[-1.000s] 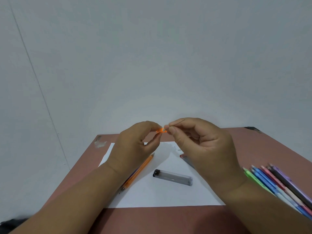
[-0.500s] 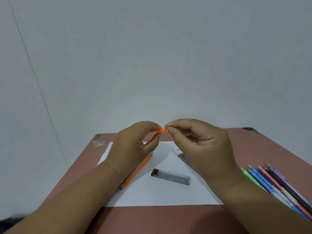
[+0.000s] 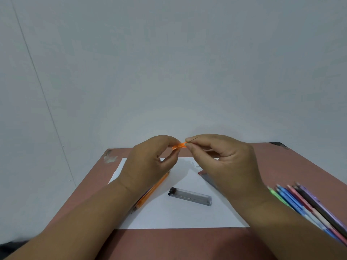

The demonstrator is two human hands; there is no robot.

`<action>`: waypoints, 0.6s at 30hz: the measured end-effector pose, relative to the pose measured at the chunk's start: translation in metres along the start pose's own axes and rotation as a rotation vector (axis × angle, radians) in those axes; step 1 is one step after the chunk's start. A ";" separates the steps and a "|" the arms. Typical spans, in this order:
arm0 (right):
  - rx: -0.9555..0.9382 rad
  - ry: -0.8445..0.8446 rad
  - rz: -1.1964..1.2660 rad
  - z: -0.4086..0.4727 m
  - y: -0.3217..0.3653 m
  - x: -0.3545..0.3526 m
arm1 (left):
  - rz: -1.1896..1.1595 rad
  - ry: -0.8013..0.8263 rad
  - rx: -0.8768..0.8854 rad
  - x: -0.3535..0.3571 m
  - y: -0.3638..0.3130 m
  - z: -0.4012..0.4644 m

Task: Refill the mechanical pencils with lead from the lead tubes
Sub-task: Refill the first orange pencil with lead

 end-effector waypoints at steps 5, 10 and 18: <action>0.000 -0.005 -0.014 0.000 -0.002 0.000 | 0.005 0.022 0.004 0.000 0.001 0.000; 0.029 -0.007 -0.015 -0.001 -0.003 -0.001 | -0.013 0.047 -0.016 0.000 0.002 -0.001; 0.141 -0.033 0.005 -0.002 -0.003 -0.001 | -0.037 0.071 -0.045 -0.001 0.000 -0.001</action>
Point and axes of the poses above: each hand's wrist, its own z-axis towards the middle knuckle, its own x-axis out of the palm, y = z × x, the point moved 1 cm from there along z, towards the middle knuckle, and after that the axes turned 15 degrees about z, right-handed, at the moved point
